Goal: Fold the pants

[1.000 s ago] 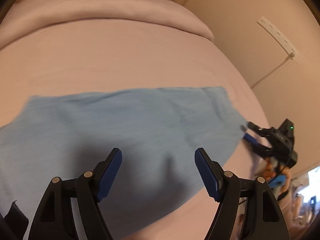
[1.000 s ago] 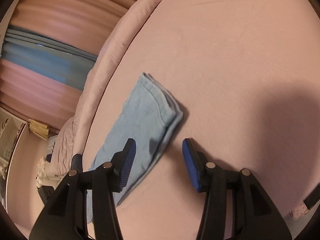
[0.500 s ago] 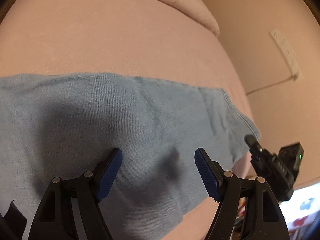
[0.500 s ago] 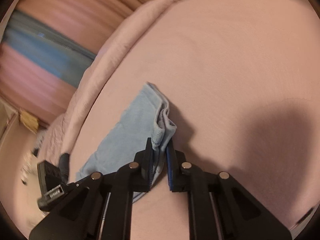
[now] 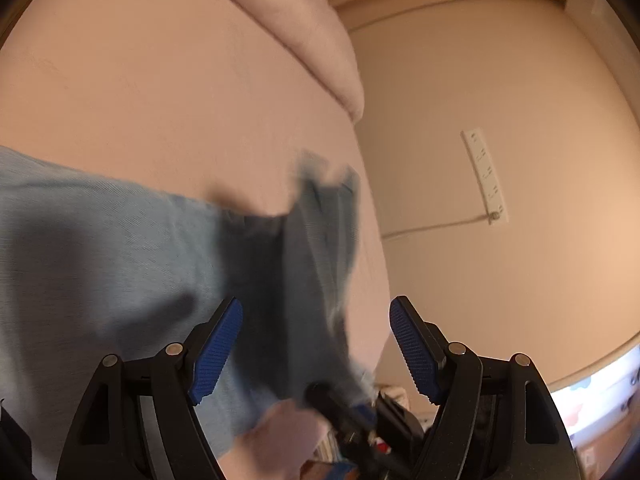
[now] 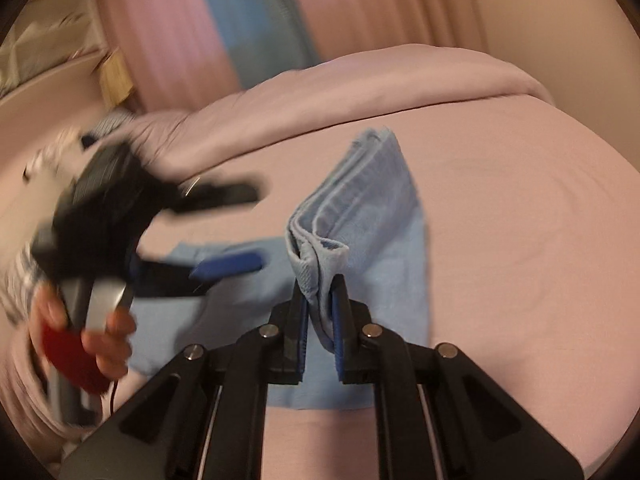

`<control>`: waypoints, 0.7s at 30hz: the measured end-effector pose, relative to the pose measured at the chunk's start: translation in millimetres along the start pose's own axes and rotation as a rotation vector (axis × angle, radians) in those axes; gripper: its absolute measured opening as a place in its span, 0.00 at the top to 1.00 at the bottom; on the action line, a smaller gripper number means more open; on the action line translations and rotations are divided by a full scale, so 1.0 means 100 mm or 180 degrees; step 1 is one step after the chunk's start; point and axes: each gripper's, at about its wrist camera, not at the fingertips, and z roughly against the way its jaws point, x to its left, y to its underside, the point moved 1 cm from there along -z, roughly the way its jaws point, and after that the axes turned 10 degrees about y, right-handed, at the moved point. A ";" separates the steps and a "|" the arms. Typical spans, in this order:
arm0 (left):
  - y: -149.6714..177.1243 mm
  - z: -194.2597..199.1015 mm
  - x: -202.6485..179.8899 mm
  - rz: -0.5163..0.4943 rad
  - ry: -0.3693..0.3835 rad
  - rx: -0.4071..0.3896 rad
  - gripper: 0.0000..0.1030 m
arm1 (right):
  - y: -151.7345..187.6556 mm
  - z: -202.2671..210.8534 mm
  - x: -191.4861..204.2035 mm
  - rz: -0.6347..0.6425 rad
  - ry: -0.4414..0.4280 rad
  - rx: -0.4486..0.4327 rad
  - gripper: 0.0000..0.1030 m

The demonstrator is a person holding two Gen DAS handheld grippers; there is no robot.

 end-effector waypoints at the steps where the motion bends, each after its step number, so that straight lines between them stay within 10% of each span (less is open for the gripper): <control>1: 0.02 -0.05 0.01 0.0010 -0.0044 0.0023 0.27 | 0.02 -0.03 0.06 0.0102 0.0003 -0.0007 0.89; 5: 0.01 -0.14 0.06 0.0087 -0.0157 0.0017 0.29 | 0.06 -0.08 0.13 0.0268 0.0026 0.0048 0.89; 11: 0.01 -0.07 0.11 -0.0015 -0.0547 0.0035 0.91 | 0.13 -0.08 0.14 0.0464 0.0029 0.0077 0.88; 21: 0.00 0.32 -0.07 -0.0473 -0.0527 -0.0115 0.96 | 0.05 0.05 0.33 0.0633 -0.0116 -0.0062 0.88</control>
